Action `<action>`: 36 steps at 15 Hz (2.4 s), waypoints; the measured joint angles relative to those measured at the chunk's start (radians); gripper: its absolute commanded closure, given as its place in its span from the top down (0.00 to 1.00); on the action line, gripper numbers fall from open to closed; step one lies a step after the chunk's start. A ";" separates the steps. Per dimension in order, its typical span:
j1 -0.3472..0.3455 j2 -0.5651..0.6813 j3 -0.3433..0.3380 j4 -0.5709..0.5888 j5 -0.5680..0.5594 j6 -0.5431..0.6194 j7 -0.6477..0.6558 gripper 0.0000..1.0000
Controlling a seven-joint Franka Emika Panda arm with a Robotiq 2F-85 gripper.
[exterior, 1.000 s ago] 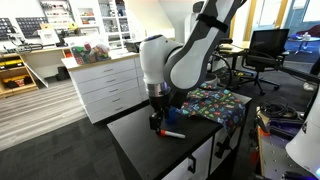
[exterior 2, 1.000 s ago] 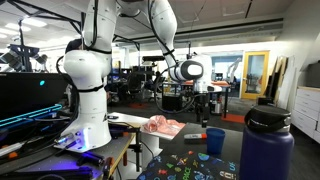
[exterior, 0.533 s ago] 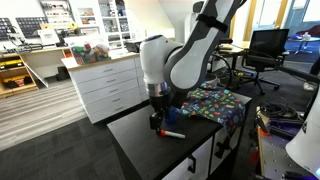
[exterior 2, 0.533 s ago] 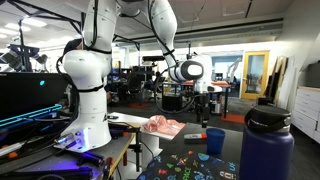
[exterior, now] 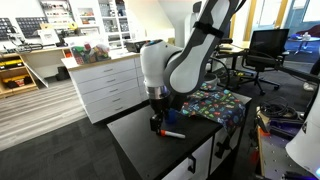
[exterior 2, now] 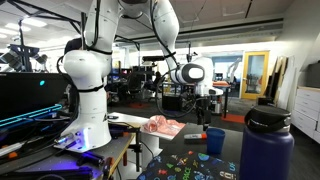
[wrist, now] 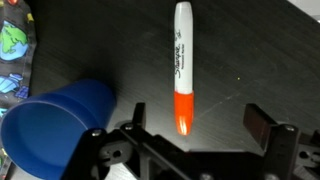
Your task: Pick up the pen from the countertop and put it in the blue cup.
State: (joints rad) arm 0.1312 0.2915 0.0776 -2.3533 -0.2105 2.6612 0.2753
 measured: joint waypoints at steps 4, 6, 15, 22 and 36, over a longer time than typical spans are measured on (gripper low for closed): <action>0.000 0.037 -0.006 0.025 0.000 0.036 -0.039 1.00; 0.000 0.053 -0.010 0.041 0.001 0.044 -0.064 1.00; -0.010 0.095 -0.019 0.073 0.037 0.050 -0.166 1.00; -0.018 0.124 -0.018 0.073 0.105 0.062 -0.223 0.75; -0.015 0.140 0.020 0.089 0.153 0.084 -0.232 0.05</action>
State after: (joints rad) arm 0.1162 0.4312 0.0979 -2.2647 -0.0570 2.7457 0.0435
